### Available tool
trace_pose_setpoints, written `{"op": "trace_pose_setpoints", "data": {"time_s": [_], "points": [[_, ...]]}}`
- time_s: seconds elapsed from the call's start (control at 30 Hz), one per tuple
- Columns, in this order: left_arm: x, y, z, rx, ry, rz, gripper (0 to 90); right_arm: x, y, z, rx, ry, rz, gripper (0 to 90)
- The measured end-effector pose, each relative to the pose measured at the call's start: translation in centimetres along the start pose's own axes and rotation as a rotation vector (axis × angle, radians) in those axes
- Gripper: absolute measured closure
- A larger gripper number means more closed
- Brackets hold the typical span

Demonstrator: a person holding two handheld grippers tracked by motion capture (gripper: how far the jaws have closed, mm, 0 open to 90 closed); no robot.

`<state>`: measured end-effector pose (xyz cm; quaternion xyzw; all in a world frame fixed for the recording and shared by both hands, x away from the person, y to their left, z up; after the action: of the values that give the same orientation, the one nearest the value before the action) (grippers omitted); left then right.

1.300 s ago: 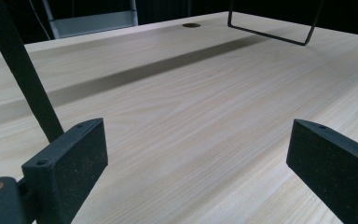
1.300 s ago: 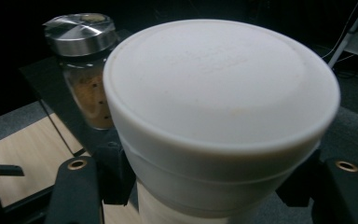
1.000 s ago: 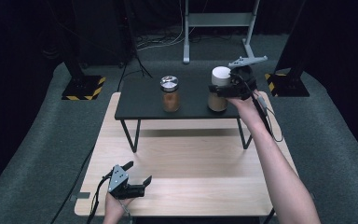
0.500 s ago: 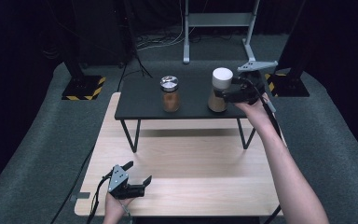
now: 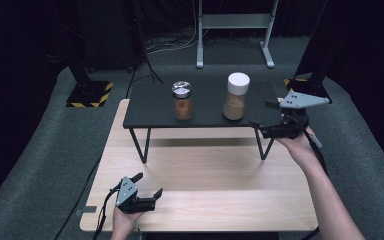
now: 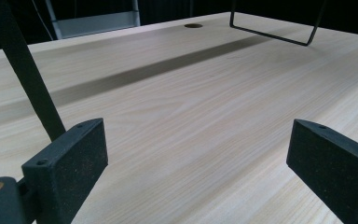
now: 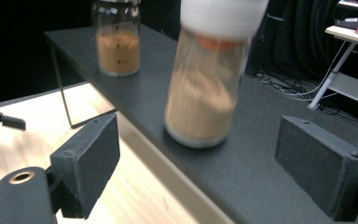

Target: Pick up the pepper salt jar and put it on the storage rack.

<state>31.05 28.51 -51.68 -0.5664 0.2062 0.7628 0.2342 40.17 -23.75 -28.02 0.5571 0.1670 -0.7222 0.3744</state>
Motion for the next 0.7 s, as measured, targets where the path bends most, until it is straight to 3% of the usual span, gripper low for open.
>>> {"op": "trace_pose_setpoints", "data": {"time_s": [0.23, 0.43, 0.47, 0.63, 0.7], "points": [[0.0, 0.1, 0.0, 0.0, 0.0, -0.002, 4.6, 5.4, -1.1, 1.9, -0.001, 0.008, -0.018, 12.1], [-0.1, 0.1, -0.1, -0.006, -0.009, -0.006, 4.6, 10.4, -2.6, 2.3, 0.011, 0.015, -0.014, 12.2], [-0.1, 0.1, -0.1, -0.006, -0.009, -0.006, 4.7, 10.4, -2.6, 2.3, 0.011, 0.015, -0.014, 12.2], [-0.1, 0.1, -0.1, -0.006, -0.01, -0.007, 4.6, 15.2, -4.0, 2.5, 0.049, 0.028, -0.039, 12.2], [-0.1, 0.1, -0.1, -0.006, -0.01, -0.008, 4.7, 16.1, -4.3, 2.4, 0.053, 0.029, -0.055, 12.1]]}}
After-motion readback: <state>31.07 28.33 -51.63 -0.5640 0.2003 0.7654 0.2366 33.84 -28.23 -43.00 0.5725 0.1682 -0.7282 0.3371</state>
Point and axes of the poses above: each handheld gripper's, and its own axes: z roughly backward along the jaws, x roughly out of its underside, y roughly to its right, the point moved 10 cm from there along -z, roughly forward along the jaws, and after that the axes turned 3 degrees about z, right-handed, at the moved point
